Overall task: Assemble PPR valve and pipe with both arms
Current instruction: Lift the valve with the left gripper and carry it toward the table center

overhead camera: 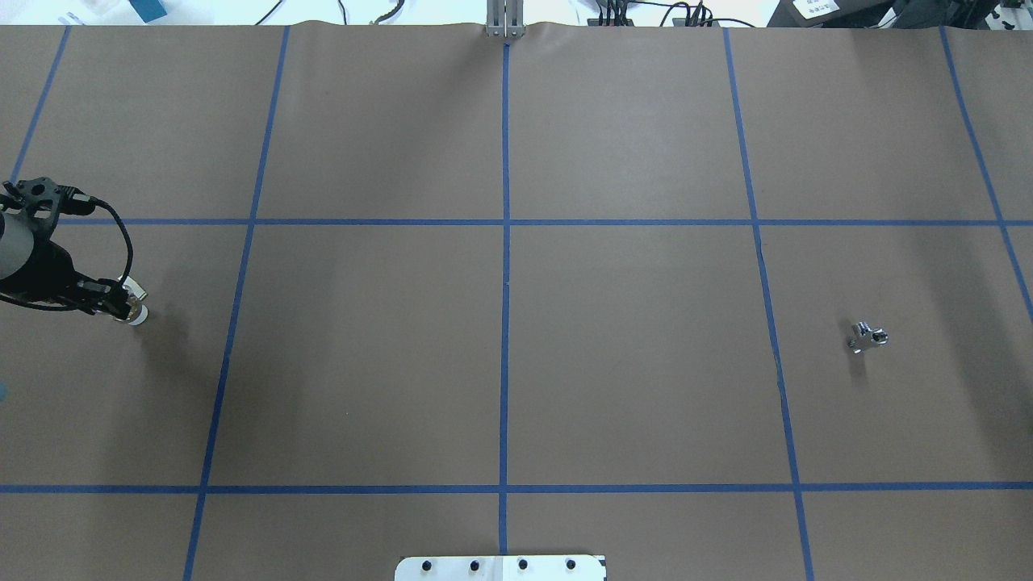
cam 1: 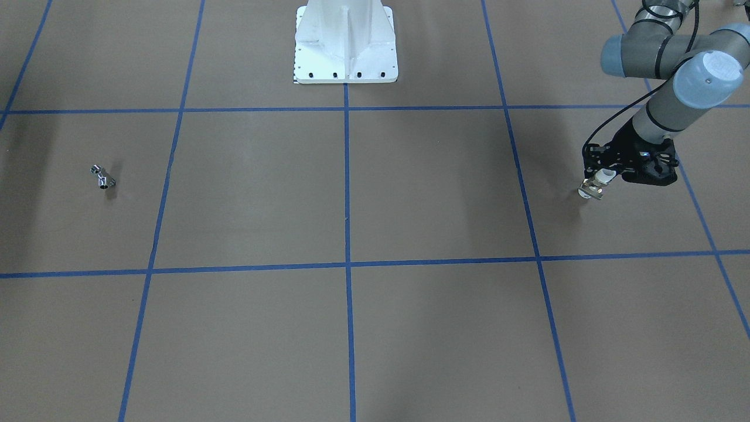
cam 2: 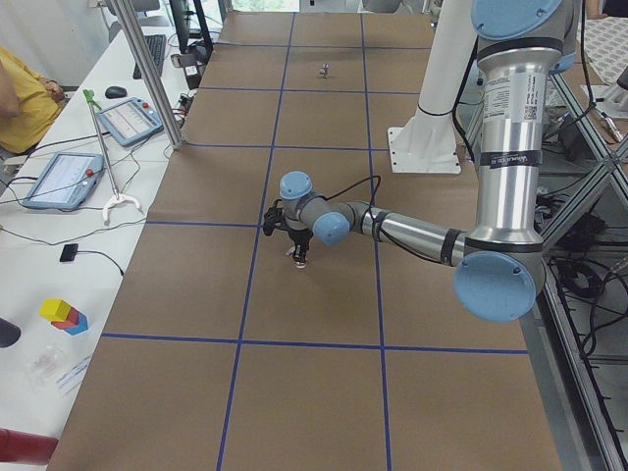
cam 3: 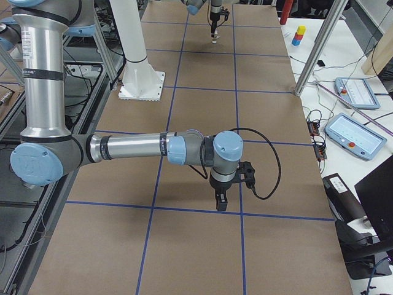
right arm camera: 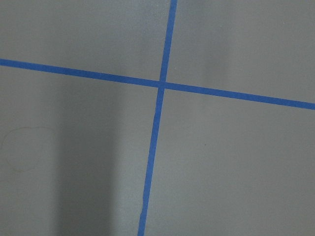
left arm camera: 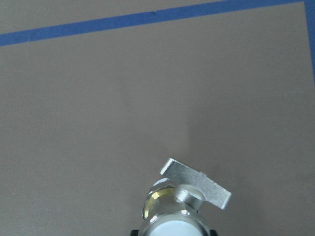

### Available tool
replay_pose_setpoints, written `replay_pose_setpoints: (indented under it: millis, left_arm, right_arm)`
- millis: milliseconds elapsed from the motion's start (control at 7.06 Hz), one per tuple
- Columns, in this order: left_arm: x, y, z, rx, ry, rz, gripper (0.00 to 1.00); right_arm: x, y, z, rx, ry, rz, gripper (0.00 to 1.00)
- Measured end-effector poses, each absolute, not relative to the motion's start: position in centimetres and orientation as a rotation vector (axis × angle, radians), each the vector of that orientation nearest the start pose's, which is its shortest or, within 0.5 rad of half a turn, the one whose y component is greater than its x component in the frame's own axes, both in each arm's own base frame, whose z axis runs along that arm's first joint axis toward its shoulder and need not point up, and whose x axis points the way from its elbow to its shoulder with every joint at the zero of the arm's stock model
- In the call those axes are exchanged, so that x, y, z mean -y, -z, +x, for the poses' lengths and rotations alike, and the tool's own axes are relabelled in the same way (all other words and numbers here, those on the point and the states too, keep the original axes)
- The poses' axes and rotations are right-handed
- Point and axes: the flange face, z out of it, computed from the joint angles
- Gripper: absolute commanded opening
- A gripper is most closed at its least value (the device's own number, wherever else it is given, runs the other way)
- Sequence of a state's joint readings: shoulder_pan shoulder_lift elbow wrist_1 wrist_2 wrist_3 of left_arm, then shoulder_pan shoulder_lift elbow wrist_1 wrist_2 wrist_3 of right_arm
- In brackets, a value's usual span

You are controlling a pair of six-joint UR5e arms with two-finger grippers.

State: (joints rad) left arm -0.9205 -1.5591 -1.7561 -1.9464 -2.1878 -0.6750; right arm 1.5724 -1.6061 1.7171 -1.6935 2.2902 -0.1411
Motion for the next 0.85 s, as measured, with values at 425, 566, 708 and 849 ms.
replay_pose_setpoints:
  millis: [425,566,708,849]
  left_arm:
    - [45.8,-51.6,25.3,-0.823,-0.147,0.072,0.0]
    - [46.7,-49.9,26.0,-0.833,-0.149,0.086,0.0]
    - [47.9,-47.8,26.9,-0.836,-0.142,0.09,0.0]
    - [49.2,-45.3,28.1,-0.835,-0.117,0.082,0.0]
  right_arm:
    - [47.4,-61.9,6.8,0.719,0.13,0.041,1.0]
    - [47.4,-61.9,6.8,0.719,0.13,0.041,1.0]
    - [47.4,-61.9,6.8,0.72,0.13,0.041,1.0]
    - [47.4,-61.9,6.8,0.721,0.13,0.041,1.0]
